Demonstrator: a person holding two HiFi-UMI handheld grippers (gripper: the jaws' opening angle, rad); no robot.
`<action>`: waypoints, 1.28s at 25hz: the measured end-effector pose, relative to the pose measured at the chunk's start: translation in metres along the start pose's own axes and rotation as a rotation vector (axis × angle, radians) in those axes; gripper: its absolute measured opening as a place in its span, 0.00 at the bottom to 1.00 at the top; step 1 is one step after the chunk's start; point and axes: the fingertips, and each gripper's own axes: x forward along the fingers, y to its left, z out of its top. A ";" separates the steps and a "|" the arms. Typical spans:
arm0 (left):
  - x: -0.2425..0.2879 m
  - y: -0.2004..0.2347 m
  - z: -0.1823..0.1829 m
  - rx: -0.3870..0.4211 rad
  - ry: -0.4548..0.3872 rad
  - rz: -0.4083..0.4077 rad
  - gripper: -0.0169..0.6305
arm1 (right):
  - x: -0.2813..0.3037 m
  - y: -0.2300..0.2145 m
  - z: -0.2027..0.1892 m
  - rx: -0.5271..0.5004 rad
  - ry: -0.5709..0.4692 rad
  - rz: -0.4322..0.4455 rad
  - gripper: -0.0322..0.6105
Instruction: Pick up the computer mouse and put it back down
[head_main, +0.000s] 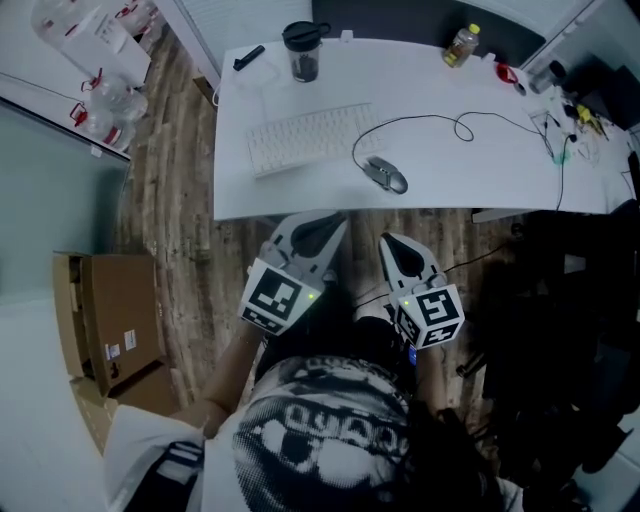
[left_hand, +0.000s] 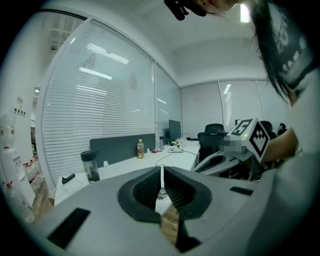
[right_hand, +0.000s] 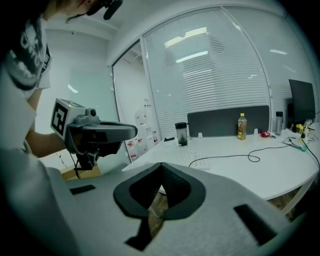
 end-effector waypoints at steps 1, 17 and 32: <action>0.002 0.003 -0.001 -0.003 -0.002 0.001 0.05 | 0.002 -0.001 0.000 0.001 0.005 -0.002 0.04; 0.023 0.011 -0.006 -0.060 -0.001 0.057 0.05 | 0.034 -0.031 0.007 -0.028 0.022 0.047 0.04; 0.088 0.059 0.011 -0.099 0.027 0.328 0.05 | 0.113 -0.135 -0.002 -0.120 0.137 0.180 0.04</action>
